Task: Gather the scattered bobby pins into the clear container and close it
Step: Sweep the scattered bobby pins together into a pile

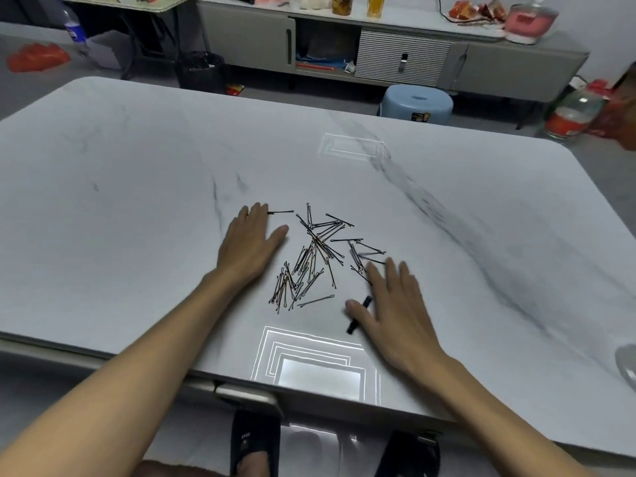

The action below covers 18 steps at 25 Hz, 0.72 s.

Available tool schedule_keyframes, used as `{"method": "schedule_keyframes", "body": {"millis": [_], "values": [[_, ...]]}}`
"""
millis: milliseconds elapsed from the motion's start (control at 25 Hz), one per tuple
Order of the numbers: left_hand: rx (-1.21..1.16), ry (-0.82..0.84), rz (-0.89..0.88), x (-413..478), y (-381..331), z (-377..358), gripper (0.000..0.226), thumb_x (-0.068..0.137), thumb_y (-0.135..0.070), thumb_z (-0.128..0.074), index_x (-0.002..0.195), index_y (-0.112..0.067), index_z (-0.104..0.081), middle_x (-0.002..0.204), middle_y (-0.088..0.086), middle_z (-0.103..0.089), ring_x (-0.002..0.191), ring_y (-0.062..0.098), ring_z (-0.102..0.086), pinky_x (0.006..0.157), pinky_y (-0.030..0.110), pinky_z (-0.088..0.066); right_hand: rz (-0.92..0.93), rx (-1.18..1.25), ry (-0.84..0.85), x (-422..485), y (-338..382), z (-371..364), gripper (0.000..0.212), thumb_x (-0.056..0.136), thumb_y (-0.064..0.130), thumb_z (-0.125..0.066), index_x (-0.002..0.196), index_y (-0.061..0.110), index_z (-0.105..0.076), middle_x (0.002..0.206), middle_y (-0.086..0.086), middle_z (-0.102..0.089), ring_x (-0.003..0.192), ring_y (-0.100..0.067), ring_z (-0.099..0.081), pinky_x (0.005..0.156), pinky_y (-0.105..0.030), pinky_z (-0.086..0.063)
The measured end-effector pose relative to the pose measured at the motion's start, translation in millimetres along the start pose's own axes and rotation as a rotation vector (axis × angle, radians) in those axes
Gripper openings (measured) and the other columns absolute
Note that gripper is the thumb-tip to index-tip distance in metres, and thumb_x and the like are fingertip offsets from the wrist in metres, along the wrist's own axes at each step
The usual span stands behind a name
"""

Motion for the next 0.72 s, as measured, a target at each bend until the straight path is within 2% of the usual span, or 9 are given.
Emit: {"method": "schedule_keyframes", "body": {"millis": [80, 200, 280, 360, 440, 520, 600, 640, 720], "values": [[-0.002, -0.006, -0.053, 2, -4, 0, 0.064, 0.097, -0.054, -0.035, 0.151, -0.019, -0.026, 0.159, 0.0, -0.023, 0.147, 0.02, -0.013, 0.115, 0.037, -0.015, 0.111, -0.015, -0.002, 12, 22, -3, 0.073, 0.094, 0.063, -0.024, 0.154, 0.024, -0.009, 0.163, -0.003, 0.001, 0.149, -0.017, 0.009, 0.121, -0.037, 0.005], [-0.052, 0.058, -0.116, -14, -14, -7, 0.06, 0.097, -0.055, -0.035, 0.15, -0.028, -0.027, 0.159, 0.001, -0.025, 0.147, 0.017, -0.016, 0.111, 0.033, -0.018, 0.185, 0.046, -0.079, 24, 33, 1, 0.065, 0.097, 0.053, -0.035, 0.151, 0.02, -0.021, 0.161, -0.001, -0.016, 0.149, -0.015, -0.007, 0.121, -0.035, -0.004], [-0.059, 0.116, -0.161, -36, -23, -17, 0.058, 0.096, -0.056, -0.038, 0.149, -0.034, -0.028, 0.159, -0.002, -0.024, 0.147, 0.017, -0.018, 0.11, 0.032, -0.019, 0.165, 0.171, -0.17, 38, 24, 11, 0.059, 0.095, 0.047, -0.043, 0.144, 0.017, -0.034, 0.155, -0.004, -0.031, 0.144, -0.02, -0.023, 0.118, -0.036, -0.016], [-0.143, 0.139, -0.175, -49, -31, -19, 0.053, 0.095, -0.051, -0.046, 0.145, -0.034, -0.038, 0.154, -0.006, -0.035, 0.144, 0.015, -0.027, 0.109, 0.029, -0.023, 0.074, 0.306, -0.206, 71, 9, 22, 0.057, 0.095, 0.044, -0.047, 0.142, 0.014, -0.038, 0.152, -0.006, -0.037, 0.141, -0.024, -0.032, 0.117, -0.037, -0.023], [-0.351, 0.079, -0.089, -49, -28, -2, 0.042, 0.093, -0.045, -0.053, 0.133, -0.031, -0.053, 0.136, -0.006, -0.057, 0.129, 0.012, -0.049, 0.103, 0.025, -0.035, 0.001, 0.319, -0.128, 115, 3, 24, 0.058, 0.095, 0.044, -0.046, 0.143, 0.012, -0.038, 0.15, -0.006, -0.04, 0.139, -0.025, -0.035, 0.114, -0.041, -0.028], [-0.384, 0.015, -0.033, -48, -22, 16, 0.04, 0.092, -0.043, -0.056, 0.129, -0.029, -0.056, 0.125, -0.004, -0.063, 0.12, 0.012, -0.056, 0.097, 0.027, -0.04, 0.047, 0.144, -0.015, 148, 15, 18, 0.057, 0.095, 0.048, -0.042, 0.141, 0.015, -0.04, 0.146, -0.007, -0.043, 0.137, -0.028, -0.035, 0.111, -0.046, -0.028], [-0.167, 0.121, -0.091, -51, -22, 11, 0.063, 0.088, -0.048, -0.059, 0.143, -0.024, -0.04, 0.144, 0.001, -0.047, 0.137, 0.018, -0.037, 0.106, 0.031, -0.03, 0.143, 0.001, 0.096, 155, 29, 3, 0.056, 0.095, 0.055, -0.036, 0.145, 0.027, -0.035, 0.152, -0.003, -0.034, 0.142, -0.027, -0.023, 0.115, -0.051, -0.018], [-0.044, 0.242, -0.121, -55, -20, -1, 0.079, 0.086, -0.054, -0.059, 0.15, -0.021, -0.026, 0.155, 0.003, -0.03, 0.145, 0.019, -0.02, 0.113, 0.033, -0.021, 0.203, -0.02, 0.132, 149, 35, -3, 0.056, 0.096, 0.056, -0.033, 0.146, 0.033, -0.033, 0.156, 0.001, -0.028, 0.146, -0.026, -0.016, 0.117, -0.052, -0.012], [0.156, 0.409, -0.172, -65, -10, -20, 0.105, 0.079, -0.068, -0.057, 0.154, -0.019, -0.003, 0.163, 0.001, 0.002, 0.148, 0.019, 0.008, 0.119, 0.036, -0.003, 0.34, 0.003, 0.148, 127, 45, -9, 0.053, 0.096, 0.058, -0.032, 0.145, 0.038, -0.033, 0.16, 0.007, -0.021, 0.148, -0.02, -0.009, 0.118, -0.048, -0.006]]}}
Point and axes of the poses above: each hand's wrist, its own x-axis towards the middle knuckle, its own z-axis out of the back of the hand, y = z × x, the point moved 9 cm from there along x, towards the middle knuckle
